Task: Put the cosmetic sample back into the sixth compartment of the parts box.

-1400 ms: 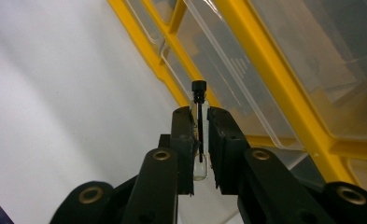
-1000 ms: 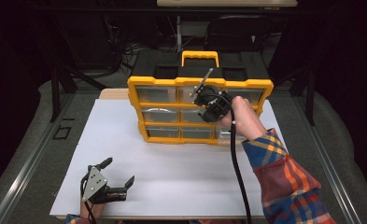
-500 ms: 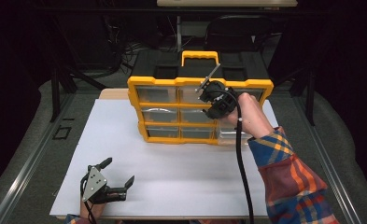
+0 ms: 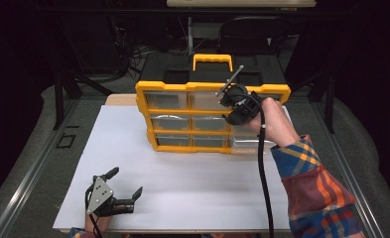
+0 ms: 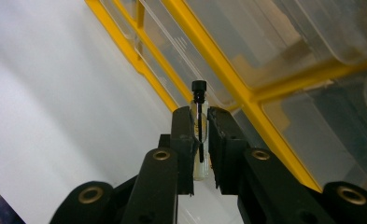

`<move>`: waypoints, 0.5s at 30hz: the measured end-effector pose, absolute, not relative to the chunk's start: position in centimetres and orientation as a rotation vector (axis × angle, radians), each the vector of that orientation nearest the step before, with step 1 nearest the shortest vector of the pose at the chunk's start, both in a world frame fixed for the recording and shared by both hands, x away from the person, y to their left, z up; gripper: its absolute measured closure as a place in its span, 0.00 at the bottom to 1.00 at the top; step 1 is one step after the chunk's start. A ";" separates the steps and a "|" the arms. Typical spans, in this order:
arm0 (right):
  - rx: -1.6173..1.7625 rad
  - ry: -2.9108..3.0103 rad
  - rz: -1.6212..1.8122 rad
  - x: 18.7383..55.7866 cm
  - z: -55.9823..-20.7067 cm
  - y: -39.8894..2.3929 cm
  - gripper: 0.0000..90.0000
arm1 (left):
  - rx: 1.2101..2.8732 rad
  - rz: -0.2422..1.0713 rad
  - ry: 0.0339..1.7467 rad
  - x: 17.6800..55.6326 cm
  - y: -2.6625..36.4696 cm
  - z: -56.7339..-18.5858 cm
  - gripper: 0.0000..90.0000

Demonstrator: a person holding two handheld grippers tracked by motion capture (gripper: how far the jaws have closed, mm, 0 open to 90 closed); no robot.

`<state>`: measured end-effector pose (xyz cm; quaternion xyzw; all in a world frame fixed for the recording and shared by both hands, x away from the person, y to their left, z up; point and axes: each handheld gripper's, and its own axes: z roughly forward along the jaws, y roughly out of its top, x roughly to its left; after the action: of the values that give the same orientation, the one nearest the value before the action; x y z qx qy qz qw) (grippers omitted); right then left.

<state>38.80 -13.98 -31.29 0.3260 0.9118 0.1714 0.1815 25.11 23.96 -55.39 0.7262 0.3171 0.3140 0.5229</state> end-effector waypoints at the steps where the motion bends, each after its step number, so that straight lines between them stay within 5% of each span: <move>1: 0.932 2.567 0.483 38.7 -31.3 -14.3 0.90 | 1.739 0.752 0.759 25.1 24.0 -55.4 0.00; 15: 0.999 2.550 0.441 38.8 -31.8 -16.8 0.90 | 1.736 0.754 0.765 25.1 24.0 -55.4 0.00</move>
<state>38.76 -16.79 -31.77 0.3539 0.9038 0.1563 0.1827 25.13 24.01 -55.37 0.7250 0.3195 0.3150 0.5227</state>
